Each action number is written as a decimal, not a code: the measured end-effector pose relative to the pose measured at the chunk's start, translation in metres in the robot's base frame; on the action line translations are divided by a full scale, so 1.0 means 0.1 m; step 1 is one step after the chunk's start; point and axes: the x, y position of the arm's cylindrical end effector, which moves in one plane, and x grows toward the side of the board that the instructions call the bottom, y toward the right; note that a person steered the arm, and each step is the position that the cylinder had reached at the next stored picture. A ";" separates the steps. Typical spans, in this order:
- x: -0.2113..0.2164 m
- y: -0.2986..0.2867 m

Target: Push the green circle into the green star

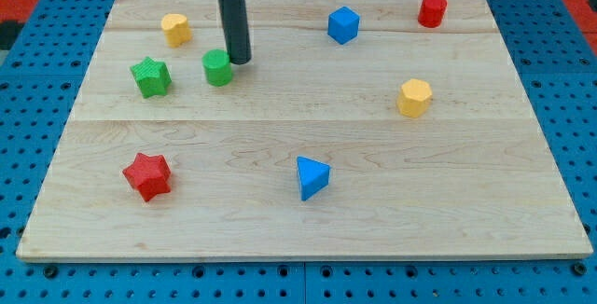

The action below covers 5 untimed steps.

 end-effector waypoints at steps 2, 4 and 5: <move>0.05 -0.44; 0.23 -0.21; 0.28 -0.42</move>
